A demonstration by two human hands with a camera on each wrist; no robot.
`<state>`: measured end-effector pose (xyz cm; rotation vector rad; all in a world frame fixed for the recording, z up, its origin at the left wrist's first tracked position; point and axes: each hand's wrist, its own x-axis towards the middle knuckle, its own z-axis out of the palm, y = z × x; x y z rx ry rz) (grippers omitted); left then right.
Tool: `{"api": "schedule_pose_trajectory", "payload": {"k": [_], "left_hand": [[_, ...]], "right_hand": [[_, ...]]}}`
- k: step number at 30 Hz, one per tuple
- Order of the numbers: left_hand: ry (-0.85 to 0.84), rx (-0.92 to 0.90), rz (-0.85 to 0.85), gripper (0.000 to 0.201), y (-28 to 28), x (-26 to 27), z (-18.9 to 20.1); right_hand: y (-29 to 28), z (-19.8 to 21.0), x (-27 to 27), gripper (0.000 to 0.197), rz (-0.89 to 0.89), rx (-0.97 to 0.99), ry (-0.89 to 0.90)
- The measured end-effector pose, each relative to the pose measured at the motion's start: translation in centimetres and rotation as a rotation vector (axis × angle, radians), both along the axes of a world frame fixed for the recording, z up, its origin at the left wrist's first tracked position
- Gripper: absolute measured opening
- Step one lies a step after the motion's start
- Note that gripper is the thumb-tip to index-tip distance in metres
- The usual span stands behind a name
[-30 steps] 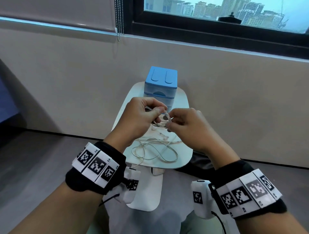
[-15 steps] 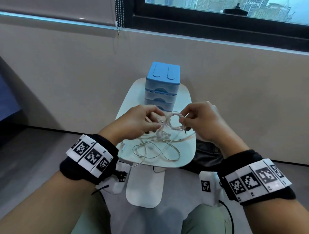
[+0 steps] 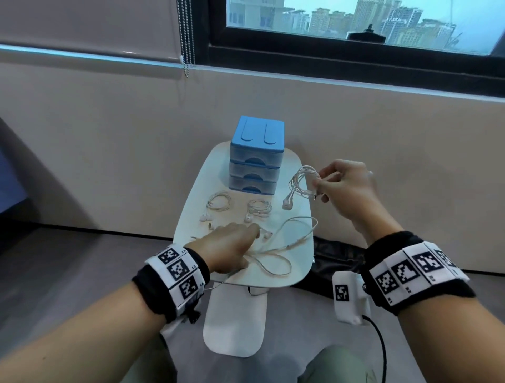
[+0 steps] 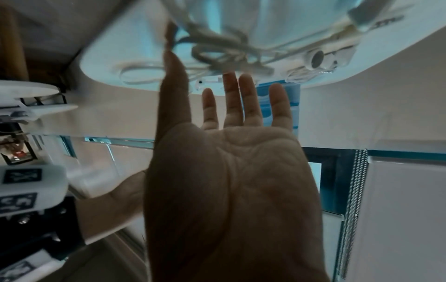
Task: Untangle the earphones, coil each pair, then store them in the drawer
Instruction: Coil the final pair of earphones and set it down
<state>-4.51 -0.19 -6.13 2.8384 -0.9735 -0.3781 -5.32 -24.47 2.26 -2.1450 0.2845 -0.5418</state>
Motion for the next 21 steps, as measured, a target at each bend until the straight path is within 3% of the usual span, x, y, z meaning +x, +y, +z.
{"api": "schedule_pose_trajectory", "payload": {"k": [4,8,12,17,21], "left_hand": [[-0.013,0.018,-0.052,0.003,0.3,0.2,-0.3],[0.019,0.037,-0.122,0.014,0.7,-0.2,0.5],[0.296,-0.428,0.011,0.014,2.4,0.0,4.6],[0.348,-0.981,0.092,0.003,3.6,-0.9,9.7],[0.342,-1.173,0.083,0.003,3.6,-1.6,12.2]], "right_hand": [[-0.1,-0.6,-0.1,0.01,0.086,0.288,0.053],[0.2,-1.6,-0.2,0.01,0.102,0.351,0.097],[0.5,-2.7,0.0,0.007,0.092,0.408,0.172],[1.3,-5.3,0.4,0.009,0.063,0.508,0.249],[1.1,-8.8,0.5,0.016,-0.008,0.488,0.384]]}}
